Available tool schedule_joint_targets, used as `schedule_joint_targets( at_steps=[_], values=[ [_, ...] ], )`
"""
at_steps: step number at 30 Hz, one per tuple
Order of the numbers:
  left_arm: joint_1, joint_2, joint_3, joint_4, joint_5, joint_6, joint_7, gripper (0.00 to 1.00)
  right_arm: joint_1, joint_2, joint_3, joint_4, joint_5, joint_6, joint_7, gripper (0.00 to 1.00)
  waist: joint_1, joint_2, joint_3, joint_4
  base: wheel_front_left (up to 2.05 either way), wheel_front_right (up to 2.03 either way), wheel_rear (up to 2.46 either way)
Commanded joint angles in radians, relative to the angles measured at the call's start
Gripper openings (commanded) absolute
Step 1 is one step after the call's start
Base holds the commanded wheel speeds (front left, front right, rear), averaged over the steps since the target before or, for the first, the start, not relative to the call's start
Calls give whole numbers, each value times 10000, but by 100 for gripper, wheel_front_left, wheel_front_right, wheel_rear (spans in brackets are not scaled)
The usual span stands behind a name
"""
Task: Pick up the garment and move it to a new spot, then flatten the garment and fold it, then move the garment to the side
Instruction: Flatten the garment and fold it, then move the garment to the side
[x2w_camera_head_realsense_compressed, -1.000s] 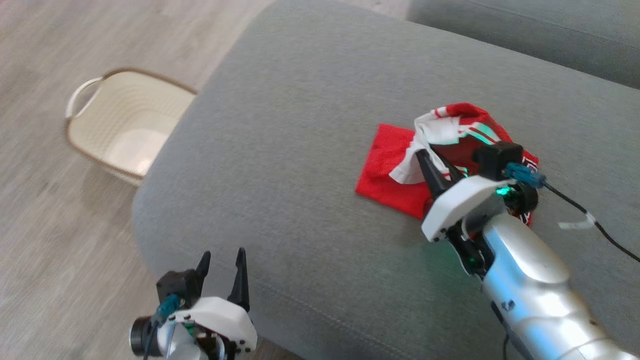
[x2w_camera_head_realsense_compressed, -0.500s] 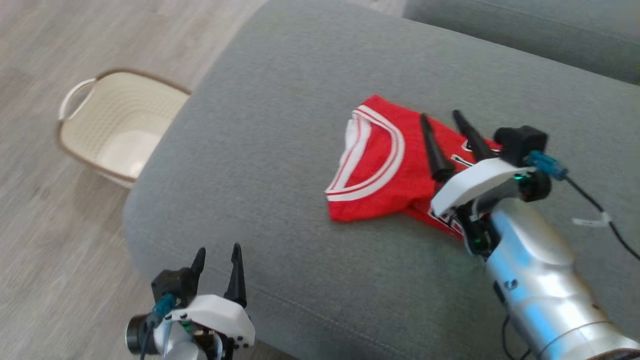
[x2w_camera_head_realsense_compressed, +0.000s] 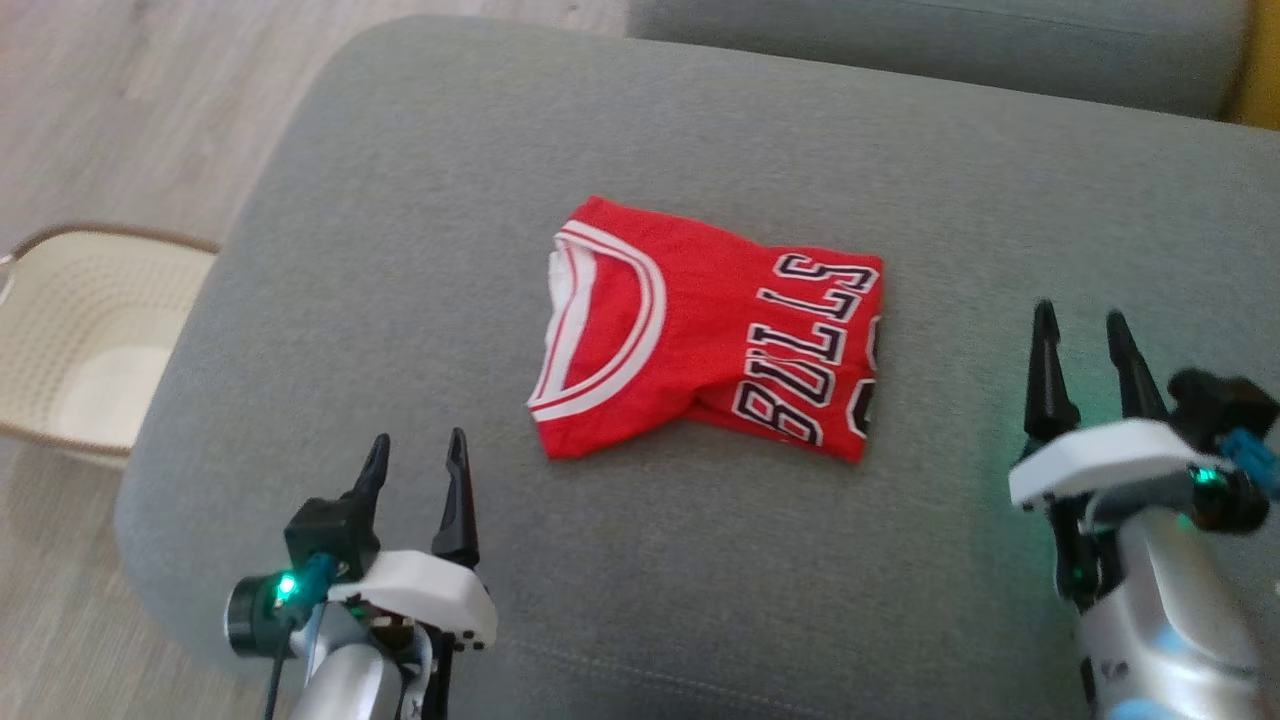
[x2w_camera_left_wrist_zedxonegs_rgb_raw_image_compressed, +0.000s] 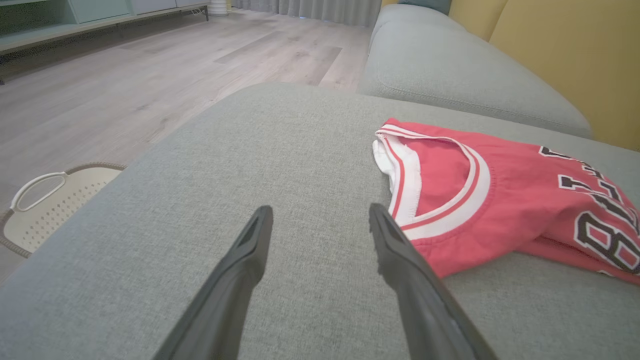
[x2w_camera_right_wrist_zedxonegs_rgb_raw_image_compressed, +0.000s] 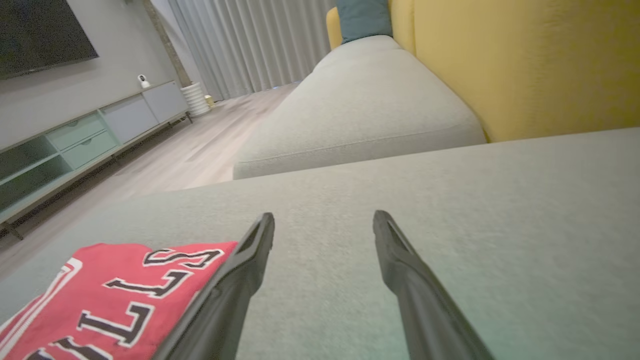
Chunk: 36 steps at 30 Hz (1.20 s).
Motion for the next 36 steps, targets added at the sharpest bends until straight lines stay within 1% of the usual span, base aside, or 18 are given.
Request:
schedule_joint_targets(
  at_steps=[1, 7, 9, 10, 13, 14, 20, 23, 29, 32, 36],
  values=[
    [-306, 87, 402, -344, 95, -3, -124, 100, -67, 124, 93, -446, -170, -9, -109, 100, 0, 0, -101, -337, 0, 0, 0],
    [-221, 87, 523, -281, 360, -77, -124, 100, 670, 252, -202, -805, -716, -9, -109, 100, 0, 0, -258, -1012, 0, 0, 0],
    [-186, 87, 570, -234, 442, -85, -124, 100, 837, 257, 6, -880, -598, -9, -110, 100, 0, 0, -321, -1215, 0, 0, 0],
    [-147, 87, 625, -174, 547, -103, -124, 100, 982, 259, 183, -931, -449, -9, -110, 100, 0, 0, -398, -1422, 0, 0, 0],
    [-54, 87, 680, -59, 767, -158, -124, 100, 1187, 261, 354, -985, -270, -9, -110, 100, 0, 0, -561, -1720, 0, 0, 0],
    [-54, 87, 680, -59, 767, -158, -124, 100, 1187, 261, 354, -985, -270, -9, -110, 100, 0, 0, -561, -1720, 0, 0, 0],
    [258, 87, 956, 108, 1011, -207, -124, 100, 1608, 262, 910, -1049, -30, -9, -110, 100, 0, 0, -809, -2279, 0, 0, 0],
    [338, 87, 1038, 143, 1069, -257, -124, 100, 1725, 262, 1058, -1078, 17, -9, -110, 100, 0, 0, -840, -2444, 0, 0, 0],
    [299, 87, 904, 131, 1070, -303, -124, 100, 1800, 263, 1309, -1110, 163, -9, -110, 100, 0, 0, -778, -2373, 0, 0, 0],
    [150, 87, 708, 79, 1039, -361, -124, 100, 1677, 263, 1589, -1075, 310, -9, -110, 100, 0, 0, -603, -2096, 0, 0, 0],
    [-10, 87, 403, -47, 908, -374, -124, 100, 1296, 263, 2106, -925, 488, -9, -110, 100, 0, 0, -355, -1537, 0, 0, 0]
  ],
)
